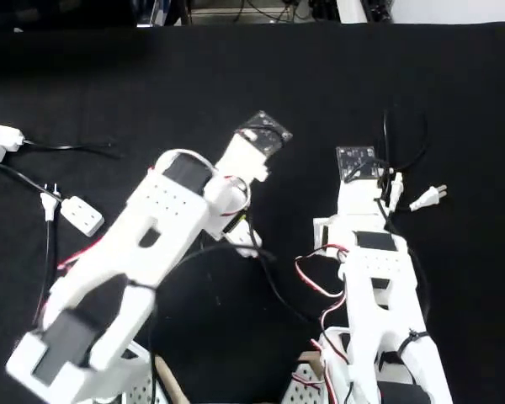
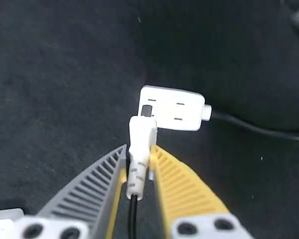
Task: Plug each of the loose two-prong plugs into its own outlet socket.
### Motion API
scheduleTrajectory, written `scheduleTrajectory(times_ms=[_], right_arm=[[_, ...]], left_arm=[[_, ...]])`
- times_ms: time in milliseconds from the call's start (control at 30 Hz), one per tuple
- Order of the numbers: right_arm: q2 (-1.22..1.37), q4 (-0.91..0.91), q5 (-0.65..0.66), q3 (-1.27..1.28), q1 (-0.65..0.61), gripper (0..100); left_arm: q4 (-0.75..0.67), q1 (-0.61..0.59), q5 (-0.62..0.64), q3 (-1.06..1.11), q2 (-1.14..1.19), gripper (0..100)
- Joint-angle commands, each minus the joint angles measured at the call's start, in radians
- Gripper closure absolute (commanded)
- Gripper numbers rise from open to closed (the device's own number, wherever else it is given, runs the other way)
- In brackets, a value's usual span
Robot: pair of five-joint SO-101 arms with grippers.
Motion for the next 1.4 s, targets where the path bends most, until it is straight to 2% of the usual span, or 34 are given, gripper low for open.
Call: scheduleTrajectory(times_ms=[0,133,300,500,800,967,1367], right_arm=[[0.002,-0.012,-0.003,-0.005,0.011,98.3],[0.002,-0.026,-0.002,-0.001,0.009,98.3],[0.002,-0.029,-0.002,-0.001,0.008,98.3],[0.002,-0.029,-0.002,-0.001,0.008,98.3],[-0.002,-0.031,-0.002,-0.001,0.008,98.4],[-0.004,-0.029,-0.002,0.001,0.008,98.4],[-0.004,-0.031,-0.002,0.001,0.011,98.4]], left_arm=[[0.072,-0.008,-0.015,-0.156,0.103,97],[0.092,-0.004,-0.012,-0.219,0.16,97],[0.193,0.015,-0.011,-0.288,0.229,97],[0.253,0.018,0.063,-0.344,0.316,97],[0.259,0.044,0.1,-0.467,0.491,97],[0.324,0.05,0.101,-0.581,0.583,97],[0.334,0.041,0.089,-0.638,0.609,97]])
